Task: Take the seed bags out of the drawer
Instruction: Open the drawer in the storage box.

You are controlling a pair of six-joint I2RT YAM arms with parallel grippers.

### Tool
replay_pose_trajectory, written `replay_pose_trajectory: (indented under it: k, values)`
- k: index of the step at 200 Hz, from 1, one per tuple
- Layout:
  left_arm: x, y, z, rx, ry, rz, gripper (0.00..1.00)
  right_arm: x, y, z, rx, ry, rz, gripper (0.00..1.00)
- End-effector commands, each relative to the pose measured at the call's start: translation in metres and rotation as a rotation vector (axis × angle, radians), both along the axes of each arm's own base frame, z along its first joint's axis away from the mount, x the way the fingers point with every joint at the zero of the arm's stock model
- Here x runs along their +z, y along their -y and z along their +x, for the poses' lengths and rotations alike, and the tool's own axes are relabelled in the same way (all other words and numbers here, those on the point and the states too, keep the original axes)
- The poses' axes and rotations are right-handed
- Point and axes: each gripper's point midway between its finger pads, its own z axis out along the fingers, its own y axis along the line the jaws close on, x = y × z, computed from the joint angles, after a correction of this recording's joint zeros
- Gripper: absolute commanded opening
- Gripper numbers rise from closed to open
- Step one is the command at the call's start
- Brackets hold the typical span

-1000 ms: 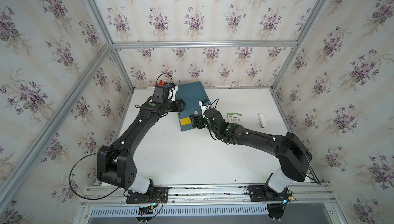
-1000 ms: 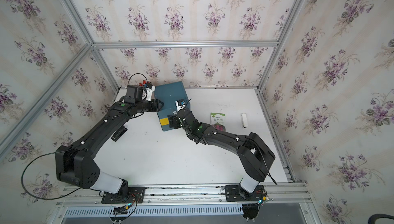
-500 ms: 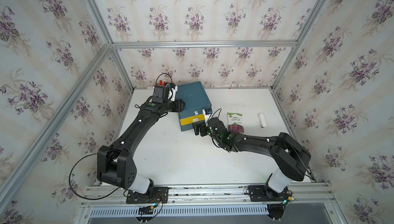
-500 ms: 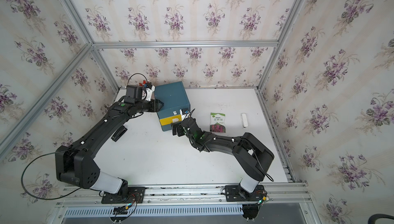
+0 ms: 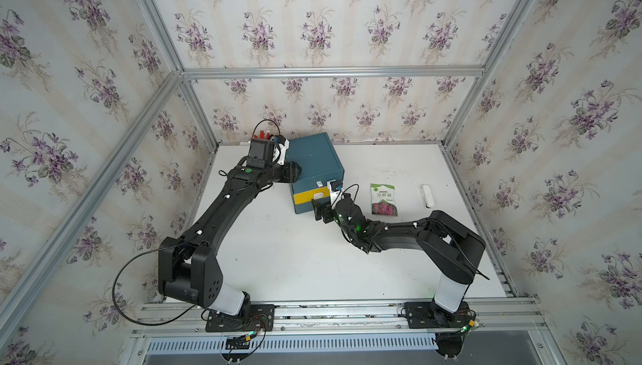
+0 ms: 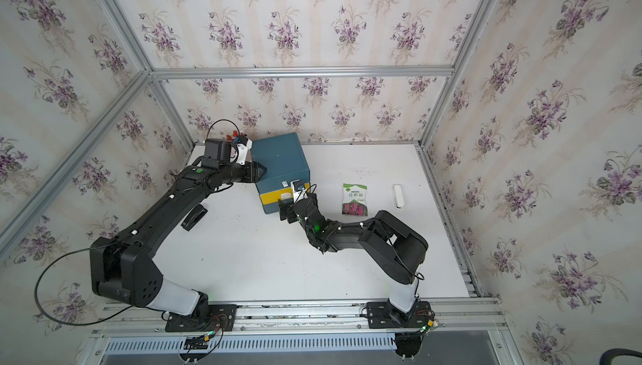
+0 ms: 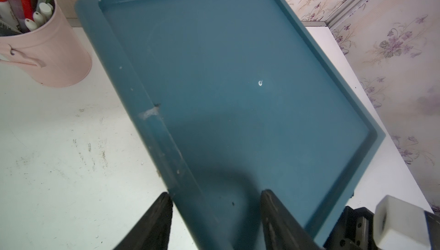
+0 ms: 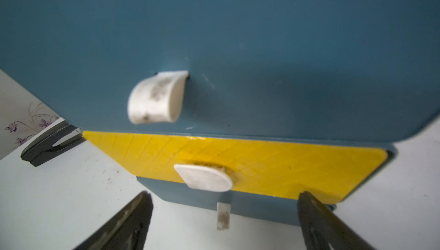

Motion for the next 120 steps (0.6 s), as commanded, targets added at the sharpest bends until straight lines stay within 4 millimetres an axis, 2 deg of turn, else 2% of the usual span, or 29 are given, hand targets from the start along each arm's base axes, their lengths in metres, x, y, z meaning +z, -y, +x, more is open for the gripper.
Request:
replay_pose_trajectory:
  k: [1, 57, 120]
  values:
    - [-0.049, -0.011, -0.041, -0.034, -0.232, 0.093, 0.62, 0.011, -0.002, 0.008, -0.032, 0.056, 0.010, 0.97]
    - [-0.048, -0.011, -0.039, -0.040, -0.233, 0.090, 0.62, 0.013, -0.003, 0.017, -0.085, 0.085, -0.009, 0.93]
    - [-0.049, -0.013, -0.039, -0.044, -0.240, 0.089, 0.62, 0.011, -0.006, 0.020, -0.094, 0.085, -0.018, 0.83]
